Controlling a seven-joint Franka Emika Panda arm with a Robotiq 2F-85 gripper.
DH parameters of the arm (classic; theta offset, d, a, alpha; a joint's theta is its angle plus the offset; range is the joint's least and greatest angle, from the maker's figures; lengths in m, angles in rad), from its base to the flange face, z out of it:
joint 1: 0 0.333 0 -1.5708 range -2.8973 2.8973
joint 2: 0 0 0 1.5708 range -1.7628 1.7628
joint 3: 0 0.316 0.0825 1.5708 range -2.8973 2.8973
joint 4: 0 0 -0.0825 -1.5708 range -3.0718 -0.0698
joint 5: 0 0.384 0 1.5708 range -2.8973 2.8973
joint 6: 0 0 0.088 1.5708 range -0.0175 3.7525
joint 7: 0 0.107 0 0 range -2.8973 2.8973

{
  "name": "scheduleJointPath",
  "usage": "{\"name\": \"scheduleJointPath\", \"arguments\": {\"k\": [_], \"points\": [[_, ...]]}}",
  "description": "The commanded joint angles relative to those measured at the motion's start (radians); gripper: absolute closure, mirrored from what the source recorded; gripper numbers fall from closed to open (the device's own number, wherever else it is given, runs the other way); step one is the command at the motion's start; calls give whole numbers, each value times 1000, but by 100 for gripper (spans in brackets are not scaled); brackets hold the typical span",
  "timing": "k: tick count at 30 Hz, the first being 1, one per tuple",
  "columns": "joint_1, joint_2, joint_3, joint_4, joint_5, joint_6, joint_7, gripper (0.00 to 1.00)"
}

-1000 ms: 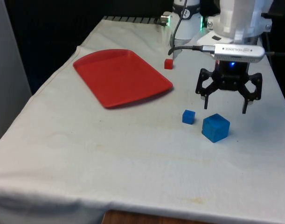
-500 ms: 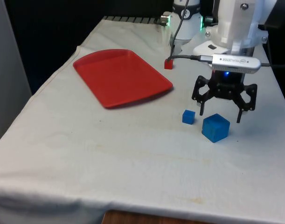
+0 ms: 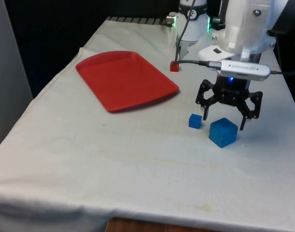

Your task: Pick up the largest block and place it onto the tray.

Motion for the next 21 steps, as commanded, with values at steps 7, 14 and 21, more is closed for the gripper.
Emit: {"name": "scheduleJointPath", "arguments": {"k": [7, 14, 21], "points": [[6, 29, -3, 7, -1, 29, 52, 0], [7, 54, -2, 23, 1, 45, 94, 0], [8, 58, 1, 28, -1, 40, 110, 0]]}}
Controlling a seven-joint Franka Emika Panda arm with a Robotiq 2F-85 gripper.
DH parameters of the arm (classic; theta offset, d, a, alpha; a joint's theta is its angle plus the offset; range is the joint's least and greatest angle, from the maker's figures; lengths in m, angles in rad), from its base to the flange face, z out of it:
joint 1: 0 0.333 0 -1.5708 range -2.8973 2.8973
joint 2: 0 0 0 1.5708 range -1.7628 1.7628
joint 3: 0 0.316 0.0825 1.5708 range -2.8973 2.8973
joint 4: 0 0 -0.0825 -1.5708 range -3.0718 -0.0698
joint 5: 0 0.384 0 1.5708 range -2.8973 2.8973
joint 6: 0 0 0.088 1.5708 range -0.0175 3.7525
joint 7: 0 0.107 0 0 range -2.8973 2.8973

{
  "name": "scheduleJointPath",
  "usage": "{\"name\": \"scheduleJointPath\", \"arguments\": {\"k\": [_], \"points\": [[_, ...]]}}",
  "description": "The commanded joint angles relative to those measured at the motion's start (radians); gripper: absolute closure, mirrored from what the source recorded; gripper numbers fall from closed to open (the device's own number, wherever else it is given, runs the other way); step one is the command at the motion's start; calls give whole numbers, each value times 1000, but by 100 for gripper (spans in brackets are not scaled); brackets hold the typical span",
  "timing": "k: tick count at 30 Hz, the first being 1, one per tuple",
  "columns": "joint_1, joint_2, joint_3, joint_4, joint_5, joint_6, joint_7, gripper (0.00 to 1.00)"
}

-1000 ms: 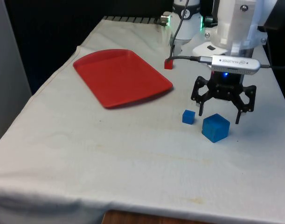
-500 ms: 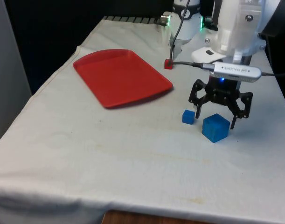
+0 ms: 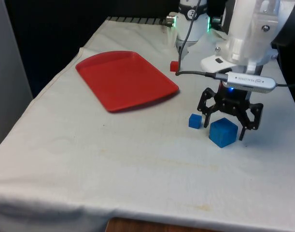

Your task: Pick up the largest block and place it onto the tray.

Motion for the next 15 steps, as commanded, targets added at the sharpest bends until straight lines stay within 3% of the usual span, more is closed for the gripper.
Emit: {"name": "scheduleJointPath", "arguments": {"k": [1, 4, 6, 7, 8, 9, 10, 12, 13, 15], "points": [[2, 1, -2, -1, -1, 3, 3, 0], [1, 1, -2, 0, -1, 2, 2, 2], [0, 1, -1, 0, 0, 1, 1, 19], [0, 1, -1, 0, 0, 1, 1, 37], [0, 1, -1, 0, 0, 1, 0, 62], [-1, 0, -1, 0, 0, 0, 0, 72], [0, 1, -1, 0, 0, 1, 0, 72], [-1, 1, -1, 0, 0, 1, 0, 91], [-1, 1, -1, 1, 0, 1, 0, 95], [-1, 1, -1, 1, 0, 1, -1, 96]]}}
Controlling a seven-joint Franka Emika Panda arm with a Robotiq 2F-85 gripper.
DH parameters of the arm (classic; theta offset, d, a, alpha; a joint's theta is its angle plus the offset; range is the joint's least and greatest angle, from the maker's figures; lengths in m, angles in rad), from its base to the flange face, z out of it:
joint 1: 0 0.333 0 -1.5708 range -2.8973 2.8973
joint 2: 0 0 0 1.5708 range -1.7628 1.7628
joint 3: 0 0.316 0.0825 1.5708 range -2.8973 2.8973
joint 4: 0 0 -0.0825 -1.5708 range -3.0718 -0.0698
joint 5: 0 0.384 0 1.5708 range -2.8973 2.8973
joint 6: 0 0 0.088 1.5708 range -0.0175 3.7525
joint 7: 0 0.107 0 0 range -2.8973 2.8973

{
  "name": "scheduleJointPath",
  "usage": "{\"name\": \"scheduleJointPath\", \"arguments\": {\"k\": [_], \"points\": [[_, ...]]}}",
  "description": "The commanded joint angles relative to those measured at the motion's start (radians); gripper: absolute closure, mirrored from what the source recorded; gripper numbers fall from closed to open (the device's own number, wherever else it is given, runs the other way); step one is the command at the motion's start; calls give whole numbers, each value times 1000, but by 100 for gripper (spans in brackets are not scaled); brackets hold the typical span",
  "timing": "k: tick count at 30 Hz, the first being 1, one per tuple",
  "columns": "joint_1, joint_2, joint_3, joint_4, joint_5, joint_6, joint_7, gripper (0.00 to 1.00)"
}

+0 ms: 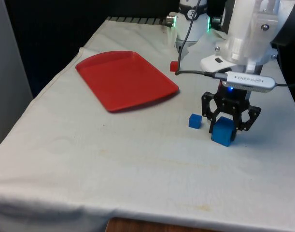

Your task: Pick up the largest block and place it onto the tray.

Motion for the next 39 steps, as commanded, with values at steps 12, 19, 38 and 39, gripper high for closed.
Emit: {"name": "scheduleJointPath", "arguments": {"k": [12, 19, 38, 39], "points": [[8, -33, -19, -11, -7, -20, -2, 97], [10, -81, -30, -25, -28, -52, -3, 97], [11, -205, -60, -40, -95, -150, 2, 97], [10, -211, -61, -40, -100, -156, 2, 97]]}}
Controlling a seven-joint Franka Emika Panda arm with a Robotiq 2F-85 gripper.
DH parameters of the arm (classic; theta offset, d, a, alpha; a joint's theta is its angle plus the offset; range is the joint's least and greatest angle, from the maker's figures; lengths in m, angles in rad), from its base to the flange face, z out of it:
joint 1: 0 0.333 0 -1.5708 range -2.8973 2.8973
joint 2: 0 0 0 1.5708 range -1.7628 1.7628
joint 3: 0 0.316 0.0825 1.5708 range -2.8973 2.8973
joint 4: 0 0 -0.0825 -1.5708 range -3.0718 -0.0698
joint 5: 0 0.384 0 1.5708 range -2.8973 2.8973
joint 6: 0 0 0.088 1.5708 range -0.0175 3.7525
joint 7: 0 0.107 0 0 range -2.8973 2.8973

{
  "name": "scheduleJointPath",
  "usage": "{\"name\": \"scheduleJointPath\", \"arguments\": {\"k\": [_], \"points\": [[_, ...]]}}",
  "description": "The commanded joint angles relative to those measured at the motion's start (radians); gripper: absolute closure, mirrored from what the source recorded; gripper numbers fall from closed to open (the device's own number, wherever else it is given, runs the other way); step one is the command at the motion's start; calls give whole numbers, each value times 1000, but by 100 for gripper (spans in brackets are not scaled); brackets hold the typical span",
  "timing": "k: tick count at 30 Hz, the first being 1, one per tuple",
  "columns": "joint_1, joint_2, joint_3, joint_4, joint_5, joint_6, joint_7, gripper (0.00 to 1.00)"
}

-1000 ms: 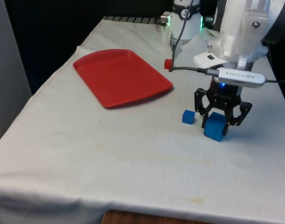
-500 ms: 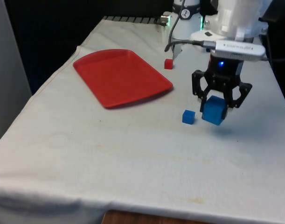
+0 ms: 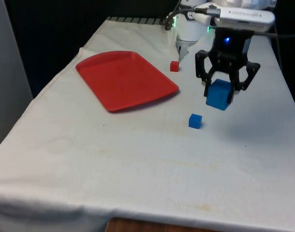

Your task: Pick up the largest block and place it onto the tray.

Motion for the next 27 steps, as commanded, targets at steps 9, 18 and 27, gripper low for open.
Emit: {"name": "scheduleJointPath", "arguments": {"k": [9, 18, 27], "points": [[6, -58, -29, -32, -40, -30, -5, 97], [5, -118, -37, -103, -68, -22, -15, 97], [3, -166, -45, -191, -85, 3, -38, 97]]}}
